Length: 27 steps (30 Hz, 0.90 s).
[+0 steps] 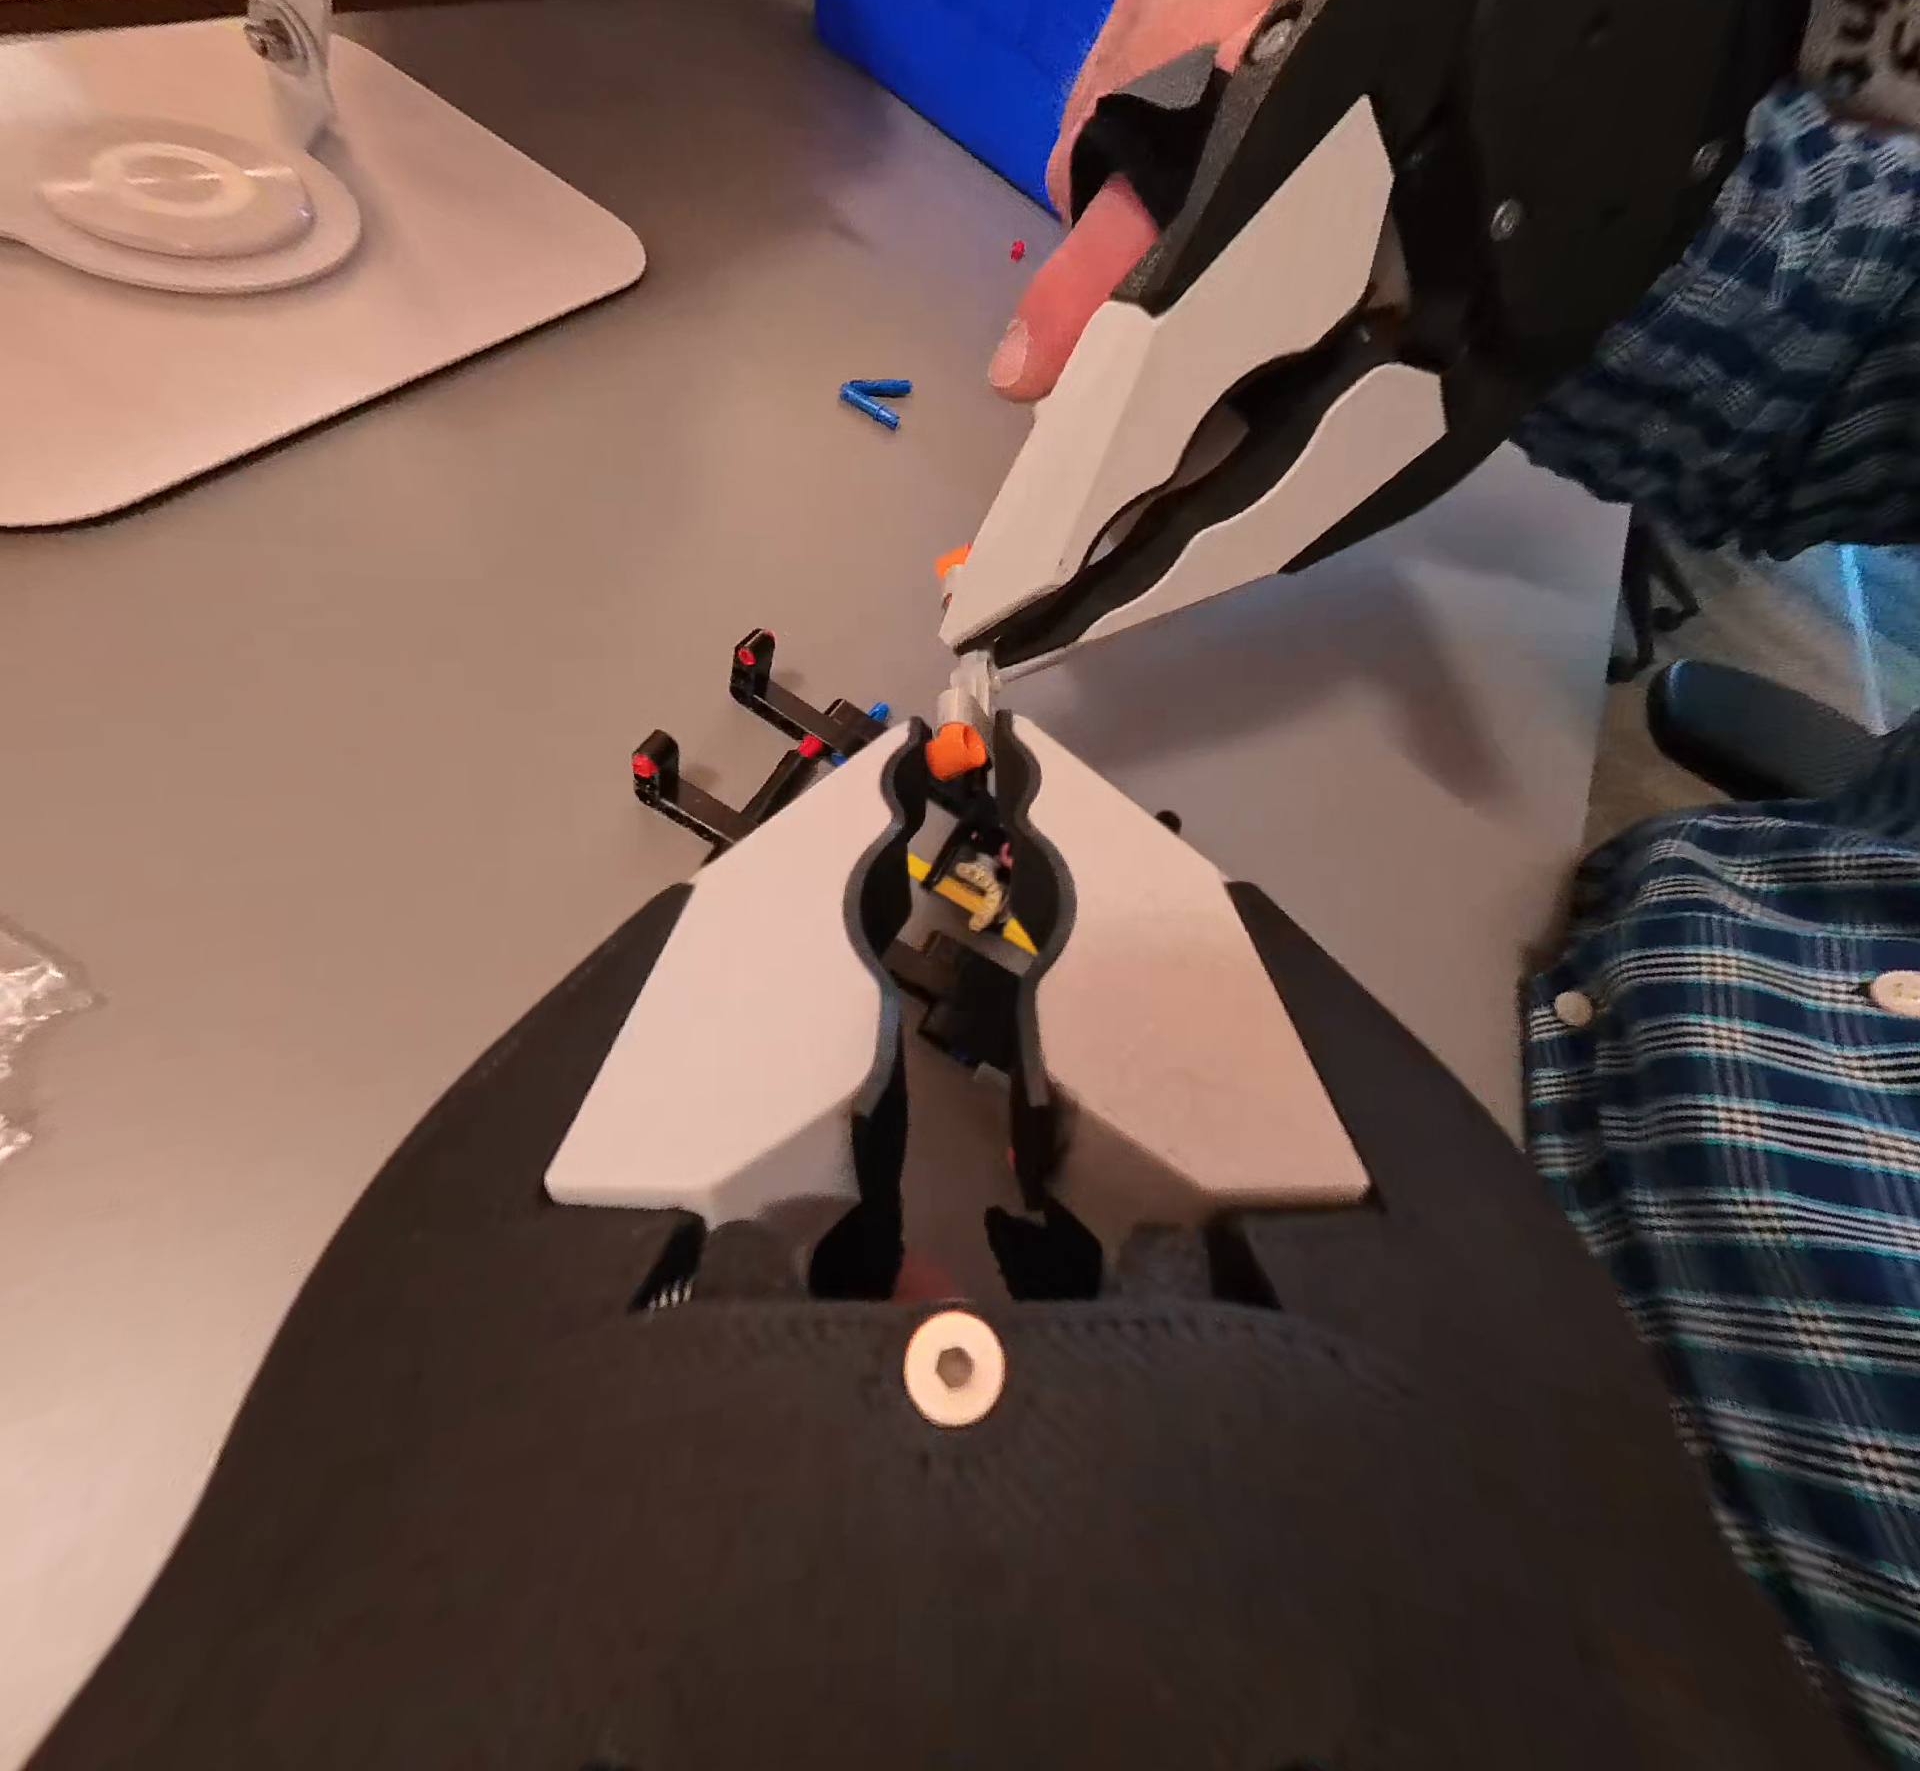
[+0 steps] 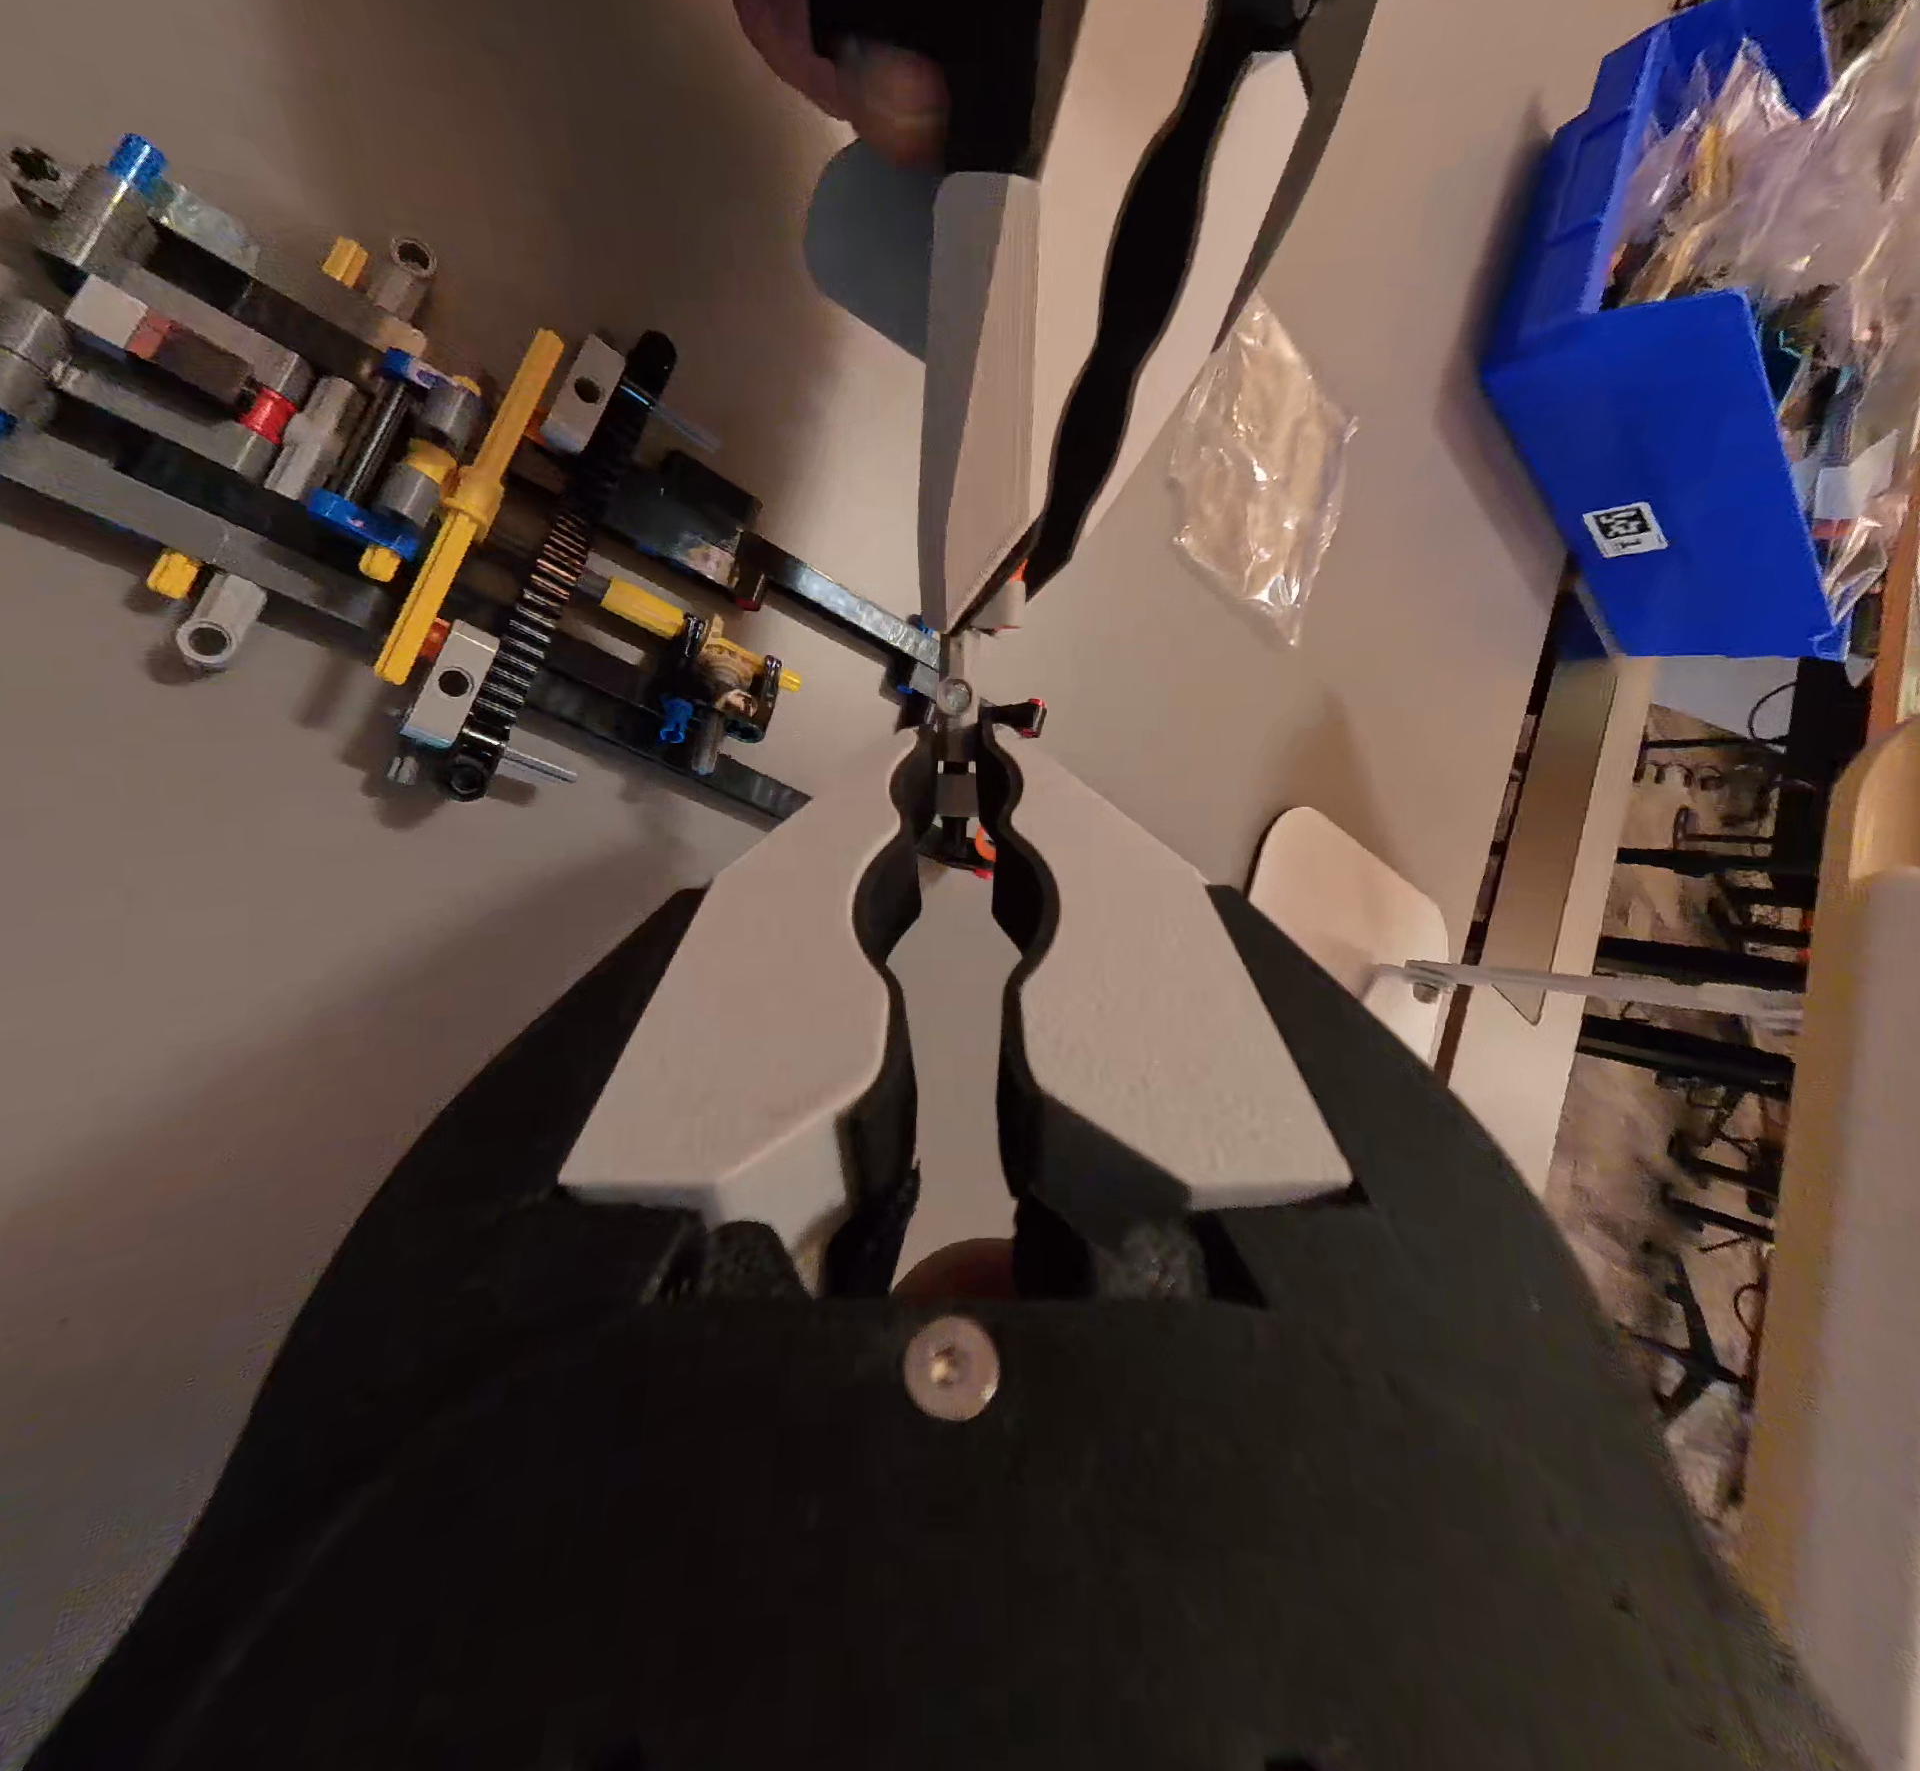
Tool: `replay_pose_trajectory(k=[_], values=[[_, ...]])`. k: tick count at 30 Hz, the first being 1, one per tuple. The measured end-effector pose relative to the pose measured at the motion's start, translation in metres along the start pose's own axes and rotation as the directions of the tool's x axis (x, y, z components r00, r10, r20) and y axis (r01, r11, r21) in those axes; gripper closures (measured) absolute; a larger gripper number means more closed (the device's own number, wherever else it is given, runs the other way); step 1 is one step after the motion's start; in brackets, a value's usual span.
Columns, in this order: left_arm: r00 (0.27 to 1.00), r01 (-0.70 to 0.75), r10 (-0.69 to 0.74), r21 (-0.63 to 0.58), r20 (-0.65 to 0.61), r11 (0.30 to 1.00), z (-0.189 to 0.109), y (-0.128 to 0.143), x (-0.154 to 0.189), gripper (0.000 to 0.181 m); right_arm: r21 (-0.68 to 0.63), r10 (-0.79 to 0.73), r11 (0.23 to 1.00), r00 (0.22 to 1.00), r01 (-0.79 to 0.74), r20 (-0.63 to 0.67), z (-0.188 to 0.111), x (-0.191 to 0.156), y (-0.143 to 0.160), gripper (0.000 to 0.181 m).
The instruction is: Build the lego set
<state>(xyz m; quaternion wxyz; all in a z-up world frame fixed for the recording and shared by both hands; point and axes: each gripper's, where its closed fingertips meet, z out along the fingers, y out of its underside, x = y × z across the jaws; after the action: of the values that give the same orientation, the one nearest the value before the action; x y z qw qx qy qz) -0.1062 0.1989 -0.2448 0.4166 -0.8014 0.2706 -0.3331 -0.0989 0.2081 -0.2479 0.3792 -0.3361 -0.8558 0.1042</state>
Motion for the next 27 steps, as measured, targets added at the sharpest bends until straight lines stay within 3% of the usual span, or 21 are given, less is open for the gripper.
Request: replay_pose_trajectory(k=[3, 6, 14, 19, 21, 24, 27], values=[[0.996, -0.083, 0.084, -0.021, 0.027, 0.996, 0.0, 0.002, 0.001, 0.175, 0.049, 0.113, 0.992, 0.992, -0.116, 0.053, -0.003, 0.0, -0.004, 0.176], [0.959, -0.26, 0.269, -0.093, 0.095, 0.961, -0.001, 0.005, -0.003, 0.175, 0.097, 0.231, 0.964, 0.96, -0.248, 0.161, -0.011, 0.004, -0.009, 0.175], [0.847, -0.502, 0.525, -0.196, 0.087, 0.842, 0.0, 0.002, 0.004, 0.175, 0.034, 0.213, 0.971, 0.923, -0.236, 0.32, 0.008, -0.009, -0.006, 0.174], [0.844, -0.497, 0.525, -0.209, 0.109, 0.842, 0.0, 0.001, -0.002, 0.175, 0.01, 0.274, 0.955, 0.897, -0.296, 0.347, 0.014, -0.008, -0.004, 0.177], [0.844, -0.478, 0.516, -0.229, 0.147, 0.848, -0.004, 0.003, -0.01, 0.165, -0.012, 0.334, 0.935, 0.869, -0.354, 0.366, 0.016, -0.009, -0.002, 0.177], [0.862, -0.439, 0.487, -0.273, 0.139, 0.856, -0.011, 0.018, -0.013, 0.158, -0.084, 0.419, 0.903, 0.818, -0.422, 0.393, 0.024, -0.02, 0.006, 0.177], [0.864, -0.453, 0.495, -0.286, 0.092, 0.844, -0.013, 0.031, 0.002, 0.162, -0.177, 0.489, 0.871, 0.779, -0.458, 0.393, 0.037, -0.031, 0.019, 0.177]])
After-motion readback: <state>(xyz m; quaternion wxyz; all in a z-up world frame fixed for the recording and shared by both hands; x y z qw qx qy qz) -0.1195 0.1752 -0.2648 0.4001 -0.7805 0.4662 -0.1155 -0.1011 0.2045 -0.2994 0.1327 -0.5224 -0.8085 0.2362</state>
